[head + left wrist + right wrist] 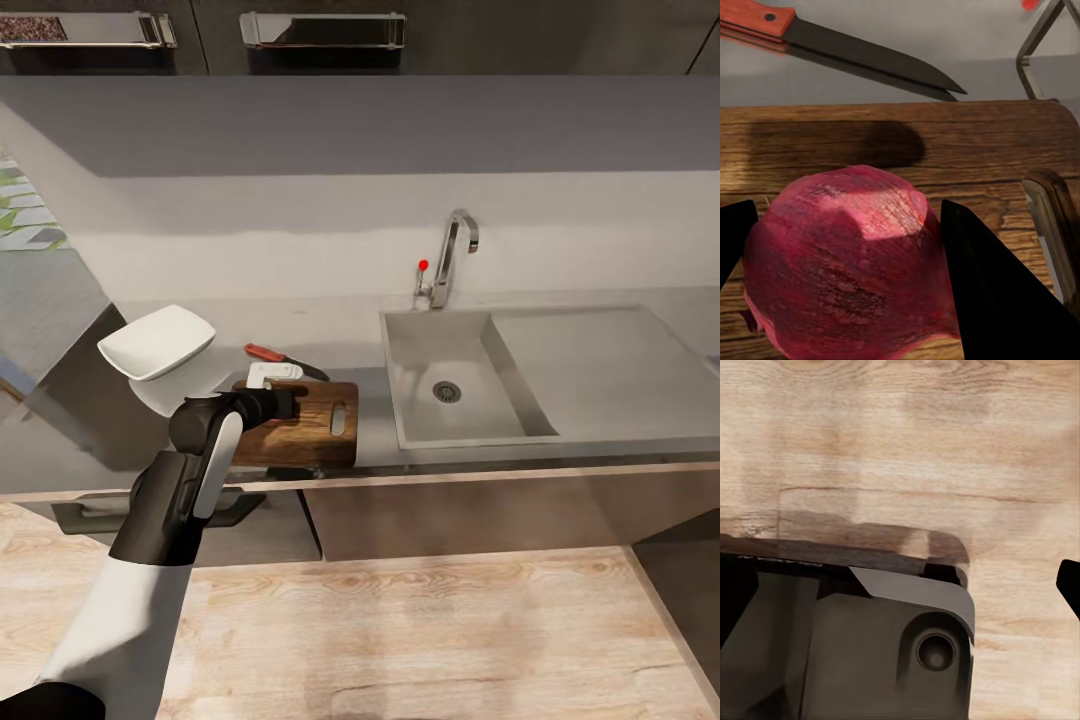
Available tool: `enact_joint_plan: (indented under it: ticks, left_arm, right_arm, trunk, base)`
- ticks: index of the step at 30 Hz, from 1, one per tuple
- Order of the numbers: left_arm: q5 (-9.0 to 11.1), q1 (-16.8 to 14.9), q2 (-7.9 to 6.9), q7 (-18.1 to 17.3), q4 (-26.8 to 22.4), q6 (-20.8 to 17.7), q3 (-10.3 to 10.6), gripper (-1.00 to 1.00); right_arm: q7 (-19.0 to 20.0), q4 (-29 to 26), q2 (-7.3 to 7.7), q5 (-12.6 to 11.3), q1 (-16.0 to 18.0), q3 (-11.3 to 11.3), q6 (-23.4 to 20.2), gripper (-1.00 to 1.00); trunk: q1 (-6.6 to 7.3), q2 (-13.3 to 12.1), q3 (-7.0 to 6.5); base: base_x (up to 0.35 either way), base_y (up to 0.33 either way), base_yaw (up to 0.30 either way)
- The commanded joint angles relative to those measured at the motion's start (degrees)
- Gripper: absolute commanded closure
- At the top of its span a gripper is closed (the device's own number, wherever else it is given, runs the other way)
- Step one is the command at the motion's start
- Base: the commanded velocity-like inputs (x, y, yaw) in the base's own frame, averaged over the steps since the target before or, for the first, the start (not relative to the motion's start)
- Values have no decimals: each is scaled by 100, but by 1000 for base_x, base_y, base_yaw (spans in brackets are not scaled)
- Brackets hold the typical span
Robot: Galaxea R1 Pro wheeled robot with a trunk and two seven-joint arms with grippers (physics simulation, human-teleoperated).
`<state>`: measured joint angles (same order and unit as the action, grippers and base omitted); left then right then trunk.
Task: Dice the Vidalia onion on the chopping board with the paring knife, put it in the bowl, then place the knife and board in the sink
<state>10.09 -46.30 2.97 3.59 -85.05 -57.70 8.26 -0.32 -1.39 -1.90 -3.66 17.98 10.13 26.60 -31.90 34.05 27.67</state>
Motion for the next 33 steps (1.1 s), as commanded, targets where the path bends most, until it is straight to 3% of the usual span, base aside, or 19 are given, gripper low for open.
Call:
enact_joint_plan:
  ticks: [1, 33]
  left_arm:
    - [37, -4, 1, 27, -4, -22, 1, 100]
    - [37, 6, 2, 28, 43, -13, 1, 100]
  right_arm:
    - [-3, 7, 1, -38, 4, 41, 21, -100]
    - [-3, 7, -8, -51, 4, 33, 21, -100]
  trunk:
    - [-2, 6, 6]
    - [-2, 6, 27]
  base:
    - [0, 0, 0]
    - [-39, 0, 0]
